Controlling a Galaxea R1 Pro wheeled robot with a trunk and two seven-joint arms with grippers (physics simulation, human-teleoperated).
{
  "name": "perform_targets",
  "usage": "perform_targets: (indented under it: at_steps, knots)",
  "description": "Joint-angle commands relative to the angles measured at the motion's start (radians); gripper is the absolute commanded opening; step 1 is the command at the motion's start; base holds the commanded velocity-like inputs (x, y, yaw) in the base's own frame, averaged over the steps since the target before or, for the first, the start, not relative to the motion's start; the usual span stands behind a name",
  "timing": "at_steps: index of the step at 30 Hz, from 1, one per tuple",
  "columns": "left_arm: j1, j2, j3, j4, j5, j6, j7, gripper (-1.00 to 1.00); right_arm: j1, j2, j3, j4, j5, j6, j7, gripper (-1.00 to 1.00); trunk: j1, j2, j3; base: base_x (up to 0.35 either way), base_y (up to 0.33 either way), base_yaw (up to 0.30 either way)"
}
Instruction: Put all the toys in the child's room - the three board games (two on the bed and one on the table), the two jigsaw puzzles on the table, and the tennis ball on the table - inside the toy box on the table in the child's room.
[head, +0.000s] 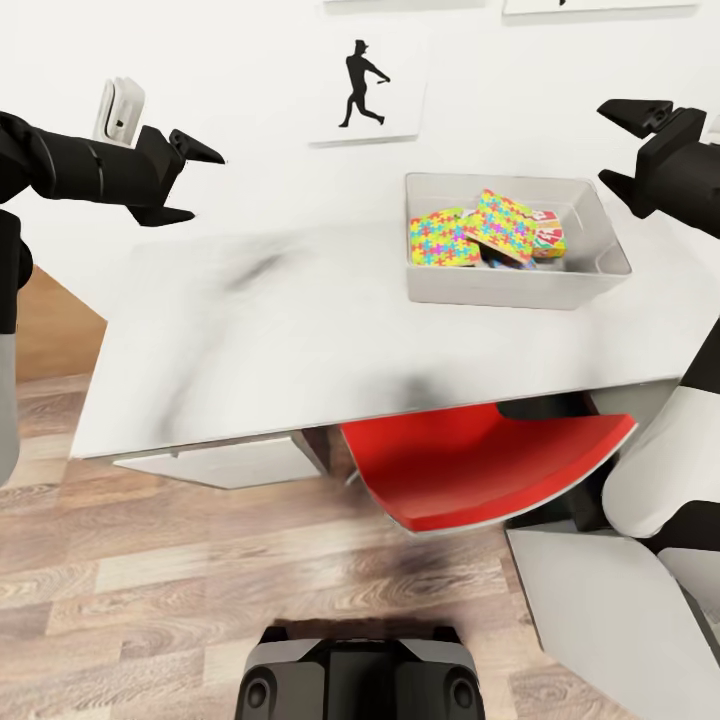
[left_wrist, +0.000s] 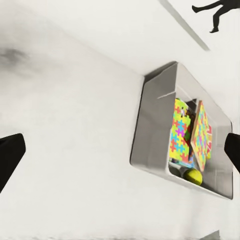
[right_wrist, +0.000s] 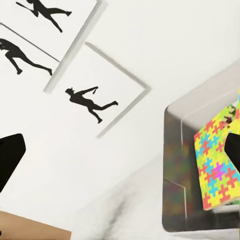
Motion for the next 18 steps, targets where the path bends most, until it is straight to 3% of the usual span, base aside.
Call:
perform_targets:
  at_steps: [1, 18]
  knots:
    - [-0.001, 0.001, -0.001, 0.0, 0.008, -0.001, 0.009, 1.0, -0.001, 0.0, -0.001, -0.001, -0.01, 0.004, -0.01, 1.0, 0.0, -0.002, -0.001, -0.251, 0.194, 0.0]
    - [0.006, -0.001, -0.004, -0.001, -0.005, -0.013, 0.0, 1.0, 0.001, -0.001, -0.001, 0.0, -0.012, 0.004, -0.011, 1.0, 0.0, -0.002, -0.001, -0.239, 0.208, 0.0]
